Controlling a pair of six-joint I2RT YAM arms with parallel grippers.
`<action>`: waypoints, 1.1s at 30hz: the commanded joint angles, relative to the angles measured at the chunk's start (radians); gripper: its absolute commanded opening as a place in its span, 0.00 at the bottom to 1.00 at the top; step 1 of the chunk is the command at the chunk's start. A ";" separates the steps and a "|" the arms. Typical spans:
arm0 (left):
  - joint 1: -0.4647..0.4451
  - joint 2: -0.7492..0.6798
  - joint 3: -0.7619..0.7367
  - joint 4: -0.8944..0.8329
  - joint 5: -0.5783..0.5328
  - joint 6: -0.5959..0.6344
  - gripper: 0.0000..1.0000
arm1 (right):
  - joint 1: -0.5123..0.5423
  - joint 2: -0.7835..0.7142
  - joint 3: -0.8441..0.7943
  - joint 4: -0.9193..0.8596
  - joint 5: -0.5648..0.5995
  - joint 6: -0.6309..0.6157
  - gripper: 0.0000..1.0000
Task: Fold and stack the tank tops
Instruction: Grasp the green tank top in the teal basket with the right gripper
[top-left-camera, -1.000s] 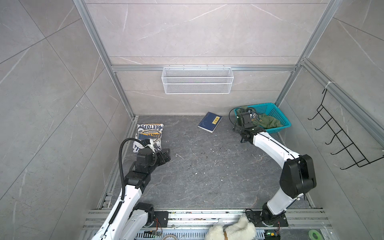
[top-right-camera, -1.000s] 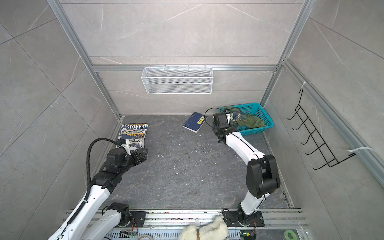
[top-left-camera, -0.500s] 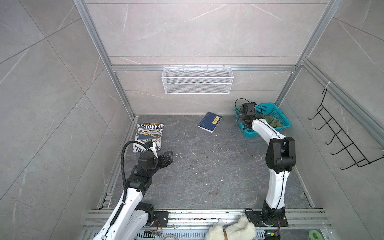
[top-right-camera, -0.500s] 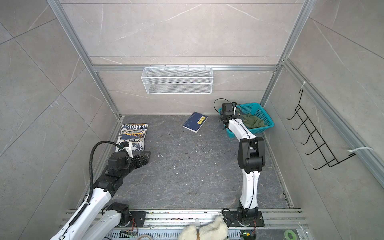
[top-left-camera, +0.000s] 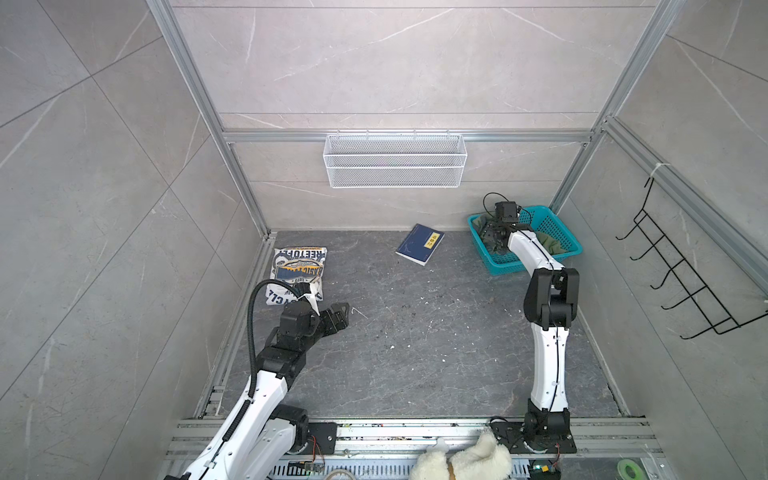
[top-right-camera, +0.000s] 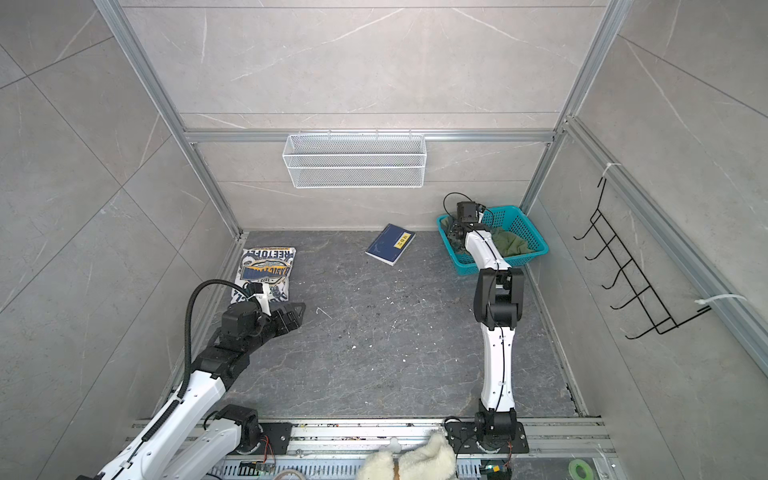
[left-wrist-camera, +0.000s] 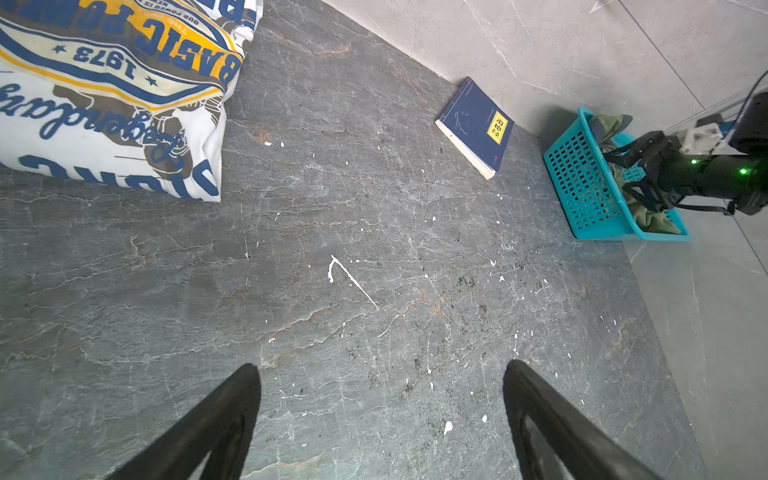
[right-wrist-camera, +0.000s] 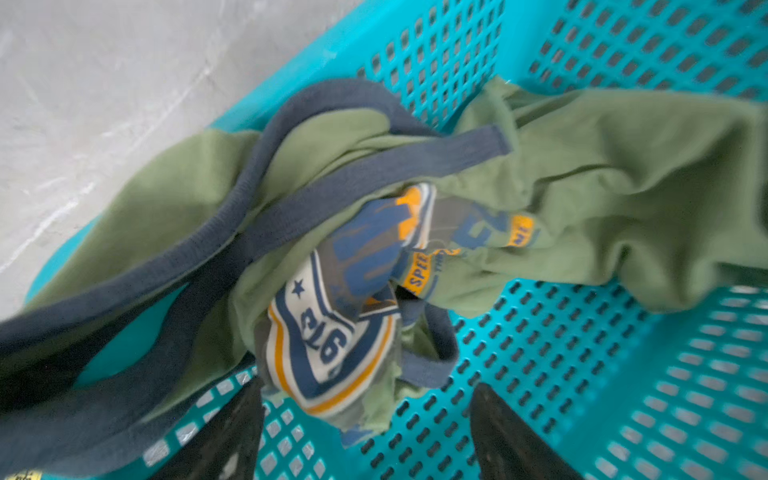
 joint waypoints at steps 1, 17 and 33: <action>-0.013 0.004 0.005 0.043 -0.004 0.017 0.93 | -0.011 0.095 0.142 -0.102 -0.068 0.029 0.79; -0.059 0.036 0.024 0.039 -0.013 0.019 0.94 | -0.045 0.231 0.352 -0.139 -0.222 0.094 0.14; -0.080 0.025 -0.005 0.039 -0.002 0.026 0.94 | 0.030 -0.408 -0.684 0.582 -0.027 0.114 0.01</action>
